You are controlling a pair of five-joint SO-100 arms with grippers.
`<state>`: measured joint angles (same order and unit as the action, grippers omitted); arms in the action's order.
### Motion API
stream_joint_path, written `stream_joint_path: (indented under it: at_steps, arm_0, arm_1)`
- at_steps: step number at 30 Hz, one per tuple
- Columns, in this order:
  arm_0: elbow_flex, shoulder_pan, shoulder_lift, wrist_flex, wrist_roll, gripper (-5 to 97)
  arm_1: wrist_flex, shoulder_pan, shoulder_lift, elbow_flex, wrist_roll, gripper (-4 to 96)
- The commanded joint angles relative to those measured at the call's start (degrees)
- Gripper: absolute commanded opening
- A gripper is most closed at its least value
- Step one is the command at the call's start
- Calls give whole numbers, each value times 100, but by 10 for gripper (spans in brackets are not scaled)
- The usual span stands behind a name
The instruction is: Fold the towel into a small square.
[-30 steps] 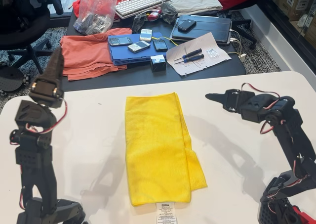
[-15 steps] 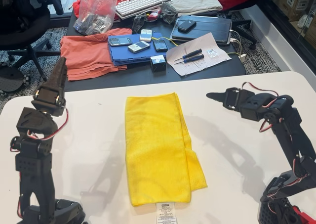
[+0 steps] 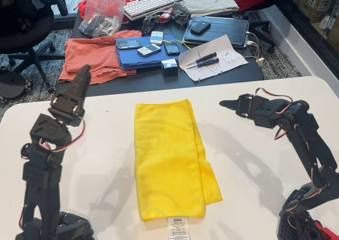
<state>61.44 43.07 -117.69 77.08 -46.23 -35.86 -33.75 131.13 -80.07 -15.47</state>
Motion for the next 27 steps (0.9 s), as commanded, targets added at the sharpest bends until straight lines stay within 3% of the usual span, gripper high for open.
stream_joint_path:
  at_steps: [1, 10, 20, 23, 27]
  arm_0:
    - [-26, -26, 0, 0, 18, 102]
    - [-26, -26, 70, 0, 18, 101]
    - [-9, -26, 88, 105, 18, 101]
    - [-9, -26, 202, 422, 26, 101]
    - [-114, -26, 580, 765, 26, 101]
  arm_1:
    - [44, -404, -35, 70, 9, 161]
    - [-53, -1274, -316, 53, 9, 161]
    - [-1688, -396, 439, -237, -9, 162]
    - [-1793, -334, 466, -439, -167, 167]
    - [-1819, -229, 501, -879, -879, 167]
